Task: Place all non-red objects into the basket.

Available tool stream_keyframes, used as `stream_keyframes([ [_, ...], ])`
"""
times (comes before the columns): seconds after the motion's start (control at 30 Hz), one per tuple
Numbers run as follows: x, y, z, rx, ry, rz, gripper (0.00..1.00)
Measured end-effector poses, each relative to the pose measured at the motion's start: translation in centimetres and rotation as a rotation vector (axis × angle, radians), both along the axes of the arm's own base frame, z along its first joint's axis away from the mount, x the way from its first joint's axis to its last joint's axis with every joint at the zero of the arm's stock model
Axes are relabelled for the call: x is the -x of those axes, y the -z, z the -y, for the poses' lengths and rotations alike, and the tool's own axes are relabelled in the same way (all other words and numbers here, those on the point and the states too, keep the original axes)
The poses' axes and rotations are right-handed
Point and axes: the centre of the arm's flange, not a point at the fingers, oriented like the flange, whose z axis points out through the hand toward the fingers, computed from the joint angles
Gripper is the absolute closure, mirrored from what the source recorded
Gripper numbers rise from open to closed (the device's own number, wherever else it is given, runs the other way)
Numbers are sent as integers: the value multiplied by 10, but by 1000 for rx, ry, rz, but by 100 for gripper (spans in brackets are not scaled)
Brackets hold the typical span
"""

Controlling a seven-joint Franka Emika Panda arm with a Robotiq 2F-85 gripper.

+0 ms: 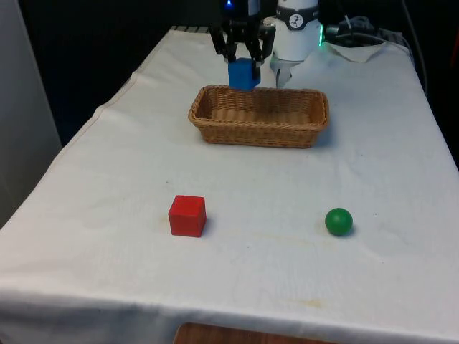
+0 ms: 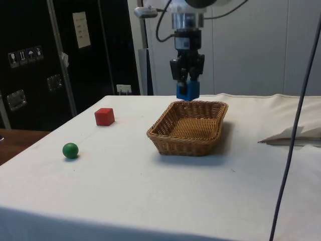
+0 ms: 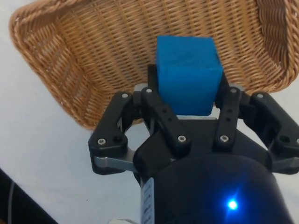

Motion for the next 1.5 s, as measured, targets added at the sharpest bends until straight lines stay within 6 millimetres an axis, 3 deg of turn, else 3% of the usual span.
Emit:
stream_keyframes([
  [0.4,6,18,-1,16,-8,-12,97],
  [1.03,6,81,-3,48,-1,-59,96],
  [1.13,6,86,-4,48,-1,-65,72],
  [1.17,5,87,-3,47,0,-66,53],
  [1.27,5,88,-4,45,0,-67,25],
  [1.3,5,89,-3,45,1,-67,25],
  [1.37,5,89,-3,44,-1,-67,5],
  [1.4,5,89,-3,44,-1,-67,0],
  [1.5,5,89,-3,45,-1,-68,0],
])
